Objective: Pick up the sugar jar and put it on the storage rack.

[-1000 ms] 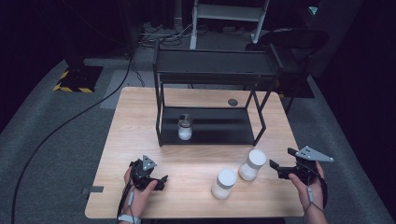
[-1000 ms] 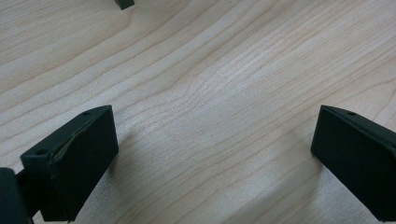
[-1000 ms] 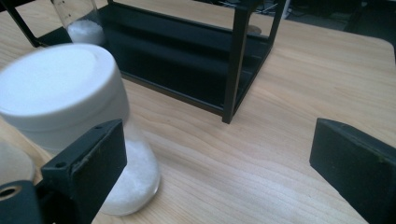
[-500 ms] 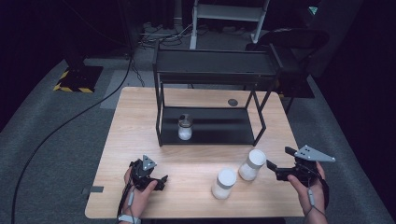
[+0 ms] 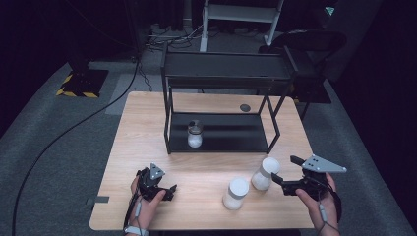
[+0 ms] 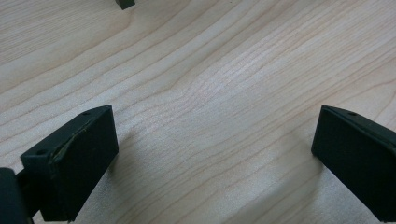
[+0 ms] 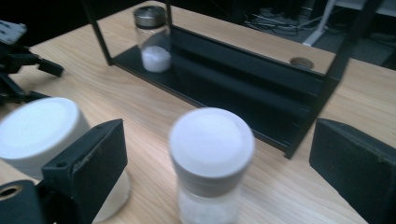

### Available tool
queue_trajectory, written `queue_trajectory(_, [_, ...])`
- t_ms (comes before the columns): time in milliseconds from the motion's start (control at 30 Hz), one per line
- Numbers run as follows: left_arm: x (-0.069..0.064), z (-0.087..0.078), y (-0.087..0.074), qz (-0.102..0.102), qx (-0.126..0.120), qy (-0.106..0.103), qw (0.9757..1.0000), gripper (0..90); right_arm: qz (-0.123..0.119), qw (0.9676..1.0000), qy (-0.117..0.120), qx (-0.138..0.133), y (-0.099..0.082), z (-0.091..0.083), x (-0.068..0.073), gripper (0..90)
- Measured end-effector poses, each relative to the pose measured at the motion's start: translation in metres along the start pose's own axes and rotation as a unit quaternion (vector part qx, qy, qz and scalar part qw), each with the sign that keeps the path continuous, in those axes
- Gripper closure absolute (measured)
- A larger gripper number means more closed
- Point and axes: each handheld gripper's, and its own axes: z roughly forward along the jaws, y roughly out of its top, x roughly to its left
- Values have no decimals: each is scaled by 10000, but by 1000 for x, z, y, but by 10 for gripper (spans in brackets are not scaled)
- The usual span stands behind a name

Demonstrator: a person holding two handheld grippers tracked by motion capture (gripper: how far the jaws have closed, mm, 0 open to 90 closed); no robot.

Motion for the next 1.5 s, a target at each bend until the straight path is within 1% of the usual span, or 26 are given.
queue_trajectory(300, [0, 0, 0, 0, 0, 1, 10000, 3, -139, 9992, 328, -156, 4, 5, 16, 36])
queue_trajectory(600, [0, 0, 0, -1, 1, 2, 10000, 3, -204, 9976, 617, -224, 7, 14, 28, 35])
queue_trajectory(733, [0, 0, 0, 1, 2, 2, 10000, 3, -279, 9967, 730, -231, 10, 18, 34, 34])
queue_trajectory(1000, [0, 0, 0, -1, 1, 2, 10000, 3, -366, 9948, 898, -305, 10, 21, 43, 34])
queue_trajectory(1200, [0, 0, 0, 0, 2, 3, 10000, 3, -462, 9935, 999, -291, 10, 24, 50, 34])
queue_trajectory(1333, [0, 0, 0, 1, 2, 2, 10000, 3, -451, 9926, 1092, -297, 7, 28, 53, 34])
queue_trajectory(1433, [0, 0, 0, 2, 2, 2, 10000, 3, -546, 9924, 1077, -243, 7, 32, 57, 34])
queue_trajectory(1500, [0, 0, 0, 0, 1, 2, 10000, 3, -529, 9919, 1127, -232, 6, 36, 58, 34])
